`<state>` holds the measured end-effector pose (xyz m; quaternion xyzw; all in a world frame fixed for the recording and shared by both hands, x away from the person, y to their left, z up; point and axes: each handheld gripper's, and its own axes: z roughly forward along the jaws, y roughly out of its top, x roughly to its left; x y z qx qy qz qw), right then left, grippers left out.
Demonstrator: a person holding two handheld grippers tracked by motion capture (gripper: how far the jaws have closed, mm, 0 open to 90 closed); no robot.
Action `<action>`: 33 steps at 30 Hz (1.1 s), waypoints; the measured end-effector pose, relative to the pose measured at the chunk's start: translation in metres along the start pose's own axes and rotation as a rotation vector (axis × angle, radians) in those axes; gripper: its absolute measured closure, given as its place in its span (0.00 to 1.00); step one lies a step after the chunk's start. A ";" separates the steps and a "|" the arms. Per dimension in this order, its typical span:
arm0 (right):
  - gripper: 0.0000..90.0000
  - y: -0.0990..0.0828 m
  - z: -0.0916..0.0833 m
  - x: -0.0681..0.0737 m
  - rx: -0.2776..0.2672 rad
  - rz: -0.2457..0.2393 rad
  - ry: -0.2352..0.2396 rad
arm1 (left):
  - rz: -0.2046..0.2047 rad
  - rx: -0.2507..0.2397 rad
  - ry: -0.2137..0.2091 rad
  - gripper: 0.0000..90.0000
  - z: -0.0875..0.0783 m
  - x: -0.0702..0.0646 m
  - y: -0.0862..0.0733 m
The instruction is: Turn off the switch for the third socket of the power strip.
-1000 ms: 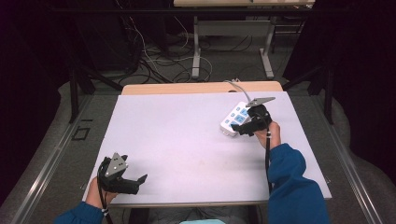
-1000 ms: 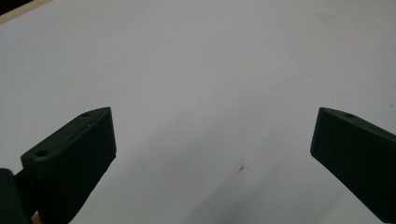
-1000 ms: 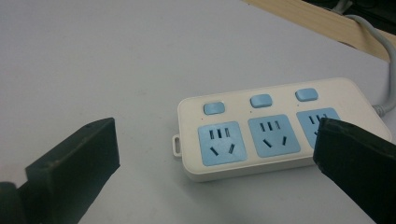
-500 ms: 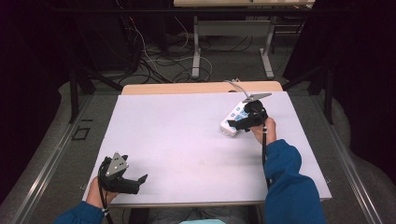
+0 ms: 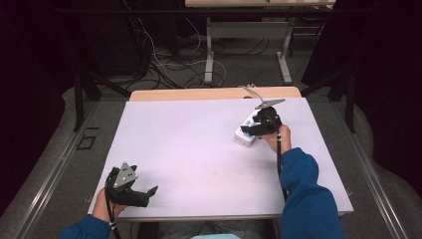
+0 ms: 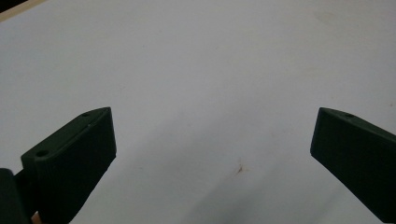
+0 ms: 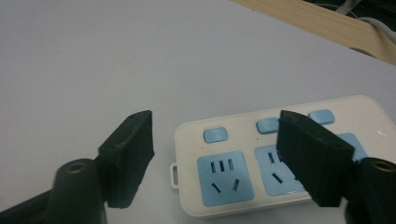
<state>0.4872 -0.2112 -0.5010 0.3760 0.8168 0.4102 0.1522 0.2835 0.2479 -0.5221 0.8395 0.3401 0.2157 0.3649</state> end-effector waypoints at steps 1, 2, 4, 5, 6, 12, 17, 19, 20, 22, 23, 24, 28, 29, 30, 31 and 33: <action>0.49 0.000 0.003 0.000 0.005 0.003 0.002 | 0.000 0.001 -0.001 0.00 0.000 0.000 0.000; 0.49 0.000 0.003 0.000 0.005 0.003 0.002 | -0.001 0.001 0.000 0.00 0.000 0.000 0.000; 0.64 0.001 0.009 0.001 0.013 -0.008 0.005 | 0.003 0.001 0.004 0.00 0.000 0.000 0.000; 0.69 0.001 0.010 0.002 0.020 -0.010 0.000 | 0.003 0.001 0.004 0.00 0.000 0.000 0.000; 0.73 0.002 0.012 0.003 0.026 -0.008 -0.002 | 0.009 0.000 0.008 0.00 0.000 0.000 0.000; 0.97 0.003 0.021 0.006 0.029 -0.009 -0.014 | 0.006 0.002 0.004 0.00 0.000 0.000 0.000; 1.00 0.002 0.027 0.006 0.039 0.017 -0.030 | 0.004 -0.003 0.005 0.00 0.000 0.001 0.000; 1.00 0.001 0.028 0.005 0.064 0.021 -0.050 | 0.000 0.002 0.002 0.00 0.001 0.001 0.001; 1.00 0.000 0.029 0.005 0.070 0.023 -0.050 | 0.000 0.001 0.000 0.00 0.001 0.000 0.001; 1.00 -0.001 0.031 0.005 0.072 0.030 -0.057 | 0.008 -0.004 0.007 0.00 0.001 0.000 0.001; 1.00 -0.001 0.032 0.005 0.077 0.032 -0.058 | 0.000 -0.002 0.001 0.00 0.001 0.000 0.001; 1.00 -0.001 0.032 0.005 0.077 0.032 -0.057 | -0.002 0.001 -0.002 0.00 0.001 0.000 0.001; 1.00 -0.001 0.036 0.006 0.074 0.033 -0.065 | 0.002 0.002 -0.002 0.00 0.001 0.000 0.001; 1.00 -0.001 0.037 0.006 0.082 0.026 -0.081 | 0.001 0.004 -0.002 0.00 0.001 0.000 0.001; 1.00 -0.002 0.038 0.006 0.088 0.025 -0.078 | 0.000 0.002 -0.003 0.00 0.001 0.000 0.001; 1.00 -0.002 0.040 0.007 0.092 0.024 -0.080 | 0.000 0.002 -0.003 0.00 0.001 0.000 0.001; 1.00 -0.002 0.042 0.008 0.098 0.023 -0.077 | -0.001 0.002 -0.002 0.00 0.001 0.000 0.001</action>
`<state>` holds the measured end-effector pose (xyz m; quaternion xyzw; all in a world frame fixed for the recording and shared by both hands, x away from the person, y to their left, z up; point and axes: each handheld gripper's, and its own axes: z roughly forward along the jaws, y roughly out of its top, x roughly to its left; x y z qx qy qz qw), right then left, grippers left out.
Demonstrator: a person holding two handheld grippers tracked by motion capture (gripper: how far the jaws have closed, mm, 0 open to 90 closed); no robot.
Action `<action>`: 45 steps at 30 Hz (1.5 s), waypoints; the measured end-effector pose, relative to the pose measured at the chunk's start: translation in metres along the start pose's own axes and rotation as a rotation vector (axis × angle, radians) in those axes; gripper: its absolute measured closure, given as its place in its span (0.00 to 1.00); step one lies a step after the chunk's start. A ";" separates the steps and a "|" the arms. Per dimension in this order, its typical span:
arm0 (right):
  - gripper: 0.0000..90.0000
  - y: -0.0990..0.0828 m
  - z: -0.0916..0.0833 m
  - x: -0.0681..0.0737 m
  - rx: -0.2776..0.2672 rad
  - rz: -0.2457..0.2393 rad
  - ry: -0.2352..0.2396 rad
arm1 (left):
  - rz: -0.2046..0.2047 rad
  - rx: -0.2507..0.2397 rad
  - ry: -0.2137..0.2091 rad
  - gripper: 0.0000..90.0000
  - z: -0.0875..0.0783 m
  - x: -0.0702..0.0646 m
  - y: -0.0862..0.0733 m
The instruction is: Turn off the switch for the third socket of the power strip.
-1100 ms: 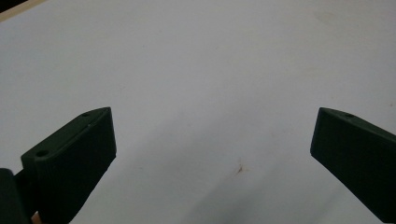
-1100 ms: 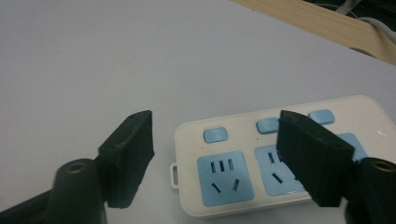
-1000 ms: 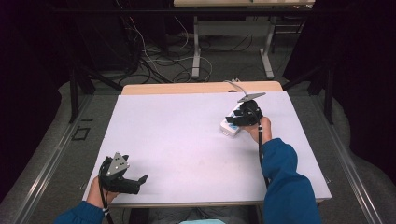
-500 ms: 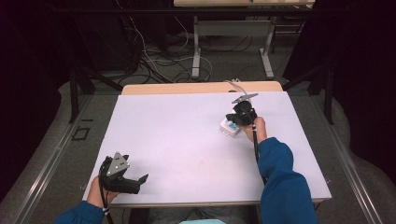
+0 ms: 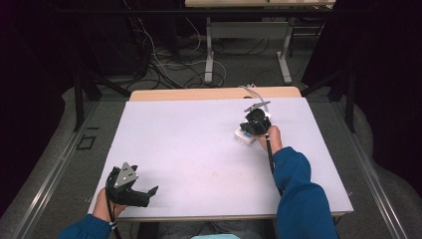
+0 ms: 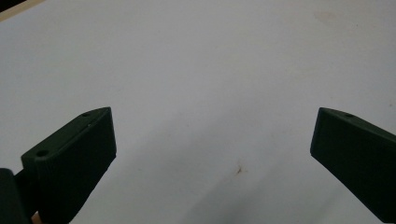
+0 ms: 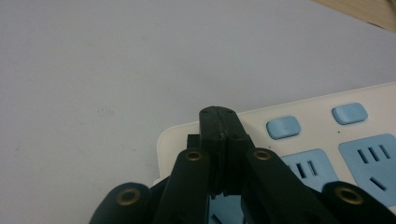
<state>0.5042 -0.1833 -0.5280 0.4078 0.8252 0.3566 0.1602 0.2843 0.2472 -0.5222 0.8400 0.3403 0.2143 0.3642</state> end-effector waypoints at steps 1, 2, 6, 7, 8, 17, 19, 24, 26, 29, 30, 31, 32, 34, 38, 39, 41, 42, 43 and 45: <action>1.00 0.000 0.001 0.000 0.001 -0.006 -0.011 | 0.000 0.000 0.000 0.00 0.000 0.000 0.000; 1.00 0.000 0.001 0.000 0.001 -0.006 -0.011 | 0.002 0.000 0.000 0.00 0.000 0.000 0.000; 1.00 -0.001 0.004 0.002 0.005 -0.004 0.010 | 0.008 -0.001 0.005 0.00 0.000 0.000 0.000; 1.00 -0.001 0.004 0.003 0.002 -0.002 0.005 | 0.002 -0.002 0.000 0.00 0.000 0.000 0.000; 1.00 -0.001 0.004 0.005 0.001 -0.014 -0.009 | 0.012 0.000 0.004 0.00 0.000 0.000 0.000; 1.00 0.000 0.006 0.008 -0.004 -0.043 -0.037 | 0.013 0.001 0.004 0.00 0.001 0.000 0.000; 1.00 0.000 0.006 0.008 -0.003 -0.035 -0.035 | 0.014 -0.001 0.003 0.00 0.000 0.000 0.000; 1.00 0.000 0.005 0.005 -0.005 -0.039 -0.058 | 0.009 -0.003 0.004 0.00 0.001 0.000 0.000; 1.00 -0.001 0.004 0.005 -0.006 -0.036 -0.058 | 0.015 0.001 0.002 0.00 0.001 0.000 0.000; 1.00 0.000 0.004 0.005 -0.005 -0.036 -0.057 | 0.012 -0.001 0.003 0.00 0.001 0.000 0.000; 1.00 0.000 0.005 0.005 -0.007 -0.044 -0.058 | 0.013 0.000 0.000 0.00 0.001 0.000 0.000; 1.00 0.000 0.005 0.005 -0.007 -0.044 -0.058 | 0.010 0.002 -0.003 0.00 0.001 0.000 0.000; 1.00 -0.001 0.005 0.005 -0.007 -0.042 -0.057 | 0.006 0.001 -0.006 0.00 0.002 -0.001 0.000; 1.00 -0.001 0.005 0.005 -0.008 -0.044 -0.056 | 0.006 -0.001 -0.006 0.00 0.002 -0.001 0.000; 1.00 -0.001 0.005 0.006 -0.009 -0.040 -0.064 | 0.006 0.003 -0.005 0.00 0.001 -0.001 0.000; 1.00 -0.002 0.006 0.007 -0.021 -0.033 -0.066 | 0.006 0.003 -0.006 0.00 0.002 -0.001 0.000; 1.00 -0.002 0.005 0.007 -0.009 -0.028 -0.068 | 0.008 0.000 -0.004 0.00 0.002 -0.001 0.000; 1.00 -0.002 0.005 0.007 -0.008 -0.026 -0.066 | 0.004 0.000 -0.005 0.00 0.002 -0.001 0.000; 1.00 -0.002 0.005 0.007 -0.006 -0.028 -0.070 | 0.004 0.001 -0.004 0.00 0.002 -0.001 0.000; 1.00 -0.003 0.005 0.007 -0.009 -0.030 -0.068 | 0.008 0.000 -0.004 0.00 0.002 0.000 0.000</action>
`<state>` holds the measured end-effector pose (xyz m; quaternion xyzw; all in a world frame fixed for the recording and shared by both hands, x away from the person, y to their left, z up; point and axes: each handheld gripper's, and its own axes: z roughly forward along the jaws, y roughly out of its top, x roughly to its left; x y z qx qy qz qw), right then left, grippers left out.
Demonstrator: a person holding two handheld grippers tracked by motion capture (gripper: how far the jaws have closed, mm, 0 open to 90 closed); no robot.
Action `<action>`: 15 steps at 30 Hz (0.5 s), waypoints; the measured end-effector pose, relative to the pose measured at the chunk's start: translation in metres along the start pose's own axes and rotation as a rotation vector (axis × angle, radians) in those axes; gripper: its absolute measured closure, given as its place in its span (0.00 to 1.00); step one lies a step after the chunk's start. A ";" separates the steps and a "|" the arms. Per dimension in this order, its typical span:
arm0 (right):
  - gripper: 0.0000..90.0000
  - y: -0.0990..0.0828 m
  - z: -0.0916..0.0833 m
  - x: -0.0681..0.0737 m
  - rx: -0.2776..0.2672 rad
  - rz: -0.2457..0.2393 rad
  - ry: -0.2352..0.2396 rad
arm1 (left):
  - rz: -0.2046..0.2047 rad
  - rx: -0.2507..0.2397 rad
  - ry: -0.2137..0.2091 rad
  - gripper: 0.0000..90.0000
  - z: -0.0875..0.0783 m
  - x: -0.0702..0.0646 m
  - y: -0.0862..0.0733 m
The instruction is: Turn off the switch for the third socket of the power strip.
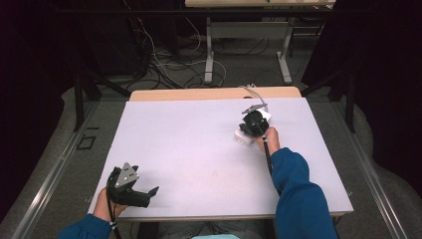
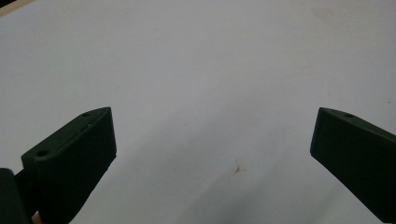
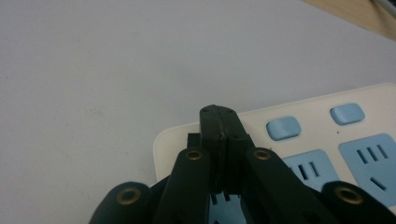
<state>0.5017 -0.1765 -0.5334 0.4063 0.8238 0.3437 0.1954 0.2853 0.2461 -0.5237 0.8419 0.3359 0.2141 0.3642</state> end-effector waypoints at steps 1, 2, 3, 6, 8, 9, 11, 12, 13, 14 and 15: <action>1.00 0.000 0.001 0.000 -0.004 -0.017 -0.009 | -0.004 0.001 -0.001 0.00 0.000 -0.001 0.000; 1.00 0.000 0.000 0.002 0.001 -0.008 -0.010 | -0.003 0.004 -0.003 0.00 -0.001 0.000 0.000; 1.00 0.000 0.000 0.001 0.000 -0.002 -0.009 | -0.003 0.004 -0.003 0.00 -0.001 0.000 0.000; 1.00 -0.001 0.000 0.000 -0.005 -0.001 -0.006 | -0.006 0.000 -0.004 0.00 0.000 0.000 0.000; 1.00 -0.001 0.001 0.000 -0.015 0.007 -0.001 | -0.006 0.000 -0.006 0.00 0.000 0.000 0.000; 1.00 -0.001 0.001 0.000 -0.015 0.007 -0.001 | 0.000 -0.001 -0.001 0.00 0.000 0.000 0.000; 1.00 -0.001 0.000 -0.001 -0.009 0.011 0.008 | -0.005 0.004 -0.006 0.00 -0.001 0.000 0.000; 1.00 -0.001 0.000 0.000 -0.003 0.018 0.008 | -0.005 0.003 -0.006 0.00 -0.001 0.000 0.000; 1.00 -0.001 0.000 0.000 -0.003 0.018 0.008 | 0.003 0.003 0.001 0.00 -0.001 0.001 0.000; 1.00 -0.001 0.000 0.000 -0.006 0.013 0.005 | 0.002 0.000 0.001 0.00 -0.001 0.001 0.000; 1.00 -0.001 0.000 -0.001 -0.012 -0.001 0.006 | 0.004 0.002 0.000 0.00 -0.001 0.001 0.000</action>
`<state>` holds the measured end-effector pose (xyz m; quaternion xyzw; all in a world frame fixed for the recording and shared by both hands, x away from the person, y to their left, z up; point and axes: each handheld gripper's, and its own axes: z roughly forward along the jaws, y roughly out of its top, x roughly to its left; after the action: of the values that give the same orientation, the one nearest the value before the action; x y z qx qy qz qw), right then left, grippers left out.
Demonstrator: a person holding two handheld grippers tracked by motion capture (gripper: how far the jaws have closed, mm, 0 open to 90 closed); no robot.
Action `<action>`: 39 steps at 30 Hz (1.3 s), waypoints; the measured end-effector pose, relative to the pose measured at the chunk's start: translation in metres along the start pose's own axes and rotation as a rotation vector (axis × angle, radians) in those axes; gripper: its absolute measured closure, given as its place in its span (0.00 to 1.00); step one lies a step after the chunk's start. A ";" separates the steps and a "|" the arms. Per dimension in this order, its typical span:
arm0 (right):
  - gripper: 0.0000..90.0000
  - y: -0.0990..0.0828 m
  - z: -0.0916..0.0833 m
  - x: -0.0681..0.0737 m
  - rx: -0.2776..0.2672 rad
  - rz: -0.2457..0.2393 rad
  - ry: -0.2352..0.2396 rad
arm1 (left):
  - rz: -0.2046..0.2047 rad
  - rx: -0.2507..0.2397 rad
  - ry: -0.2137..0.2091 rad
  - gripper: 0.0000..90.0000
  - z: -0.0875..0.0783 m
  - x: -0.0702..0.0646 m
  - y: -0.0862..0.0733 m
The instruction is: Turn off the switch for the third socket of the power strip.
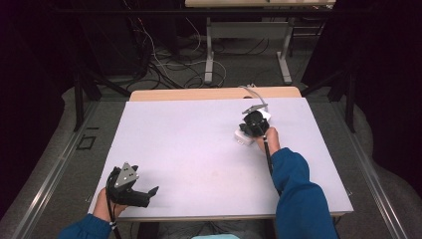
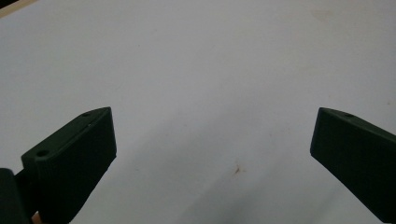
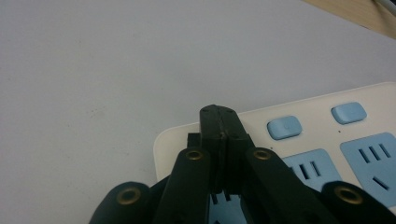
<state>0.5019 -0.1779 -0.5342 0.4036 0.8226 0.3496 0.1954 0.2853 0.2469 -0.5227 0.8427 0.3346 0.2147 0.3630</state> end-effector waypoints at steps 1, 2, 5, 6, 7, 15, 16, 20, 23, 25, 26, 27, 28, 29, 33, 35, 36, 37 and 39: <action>1.00 0.000 0.000 0.000 0.000 -0.006 -0.002 | 0.000 0.000 0.000 0.00 0.000 0.000 0.000; 1.00 0.000 0.000 0.000 -0.002 -0.002 -0.004 | -0.009 0.001 -0.007 0.00 0.000 -0.001 0.000; 1.00 0.000 -0.001 0.001 0.004 0.004 -0.004 | 0.000 -0.001 0.000 0.00 0.000 0.000 0.000; 1.00 0.000 -0.001 0.001 0.004 0.004 -0.004 | 0.000 0.001 0.001 0.00 0.000 0.000 0.000; 1.00 0.000 -0.001 0.001 0.003 -0.002 -0.005 | 0.001 0.000 0.002 0.00 0.000 0.000 0.000; 1.00 0.000 -0.001 0.001 0.002 0.004 -0.003 | 0.000 -0.002 0.000 0.00 0.000 0.000 0.000; 1.00 0.000 -0.001 0.001 0.002 0.003 -0.003 | 0.001 0.000 0.000 0.00 0.000 0.000 0.000; 1.00 0.000 -0.001 0.002 0.006 -0.004 -0.007 | 0.001 -0.002 0.002 0.00 0.000 0.000 0.000; 1.00 0.000 -0.001 0.002 0.005 -0.004 -0.012 | -0.001 -0.002 0.000 0.00 0.000 0.000 0.000; 1.00 0.000 -0.001 0.001 0.008 -0.005 -0.005 | 0.000 -0.002 -0.001 0.00 0.000 0.000 0.000; 1.00 0.000 -0.001 0.001 0.007 -0.006 -0.007 | 0.000 -0.002 -0.001 0.00 0.000 0.000 0.000; 1.00 0.000 -0.001 0.002 0.006 -0.005 -0.012 | -0.004 -0.002 -0.004 0.00 0.000 0.000 0.000; 1.00 0.000 -0.001 0.002 0.006 -0.005 -0.012 | 0.002 -0.001 -0.001 0.00 0.000 0.000 0.000; 1.00 0.000 -0.001 0.002 0.006 -0.008 -0.012 | 0.001 -0.002 0.001 0.00 0.000 0.000 0.000; 1.00 0.000 -0.001 0.002 0.006 -0.008 -0.012 | 0.001 -0.002 0.001 0.00 0.000 0.000 0.000; 1.00 0.000 -0.001 0.002 0.006 -0.009 -0.014 | 0.001 -0.002 0.000 0.00 0.000 -0.001 0.000; 1.00 0.000 -0.001 0.002 0.008 -0.005 -0.014 | 0.001 -0.002 -0.001 0.00 0.000 0.000 0.000; 1.00 0.000 -0.001 0.002 0.008 -0.005 -0.014 | 0.001 -0.002 0.000 0.00 0.000 0.000 0.000; 1.00 0.000 -0.001 0.002 0.006 -0.011 -0.017 | 0.001 -0.002 0.000 0.00 0.000 -0.001 0.000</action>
<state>0.5000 -0.1763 -0.5334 0.4025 0.8242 0.3426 0.2033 0.2850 0.2464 -0.5227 0.8425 0.3339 0.2154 0.3637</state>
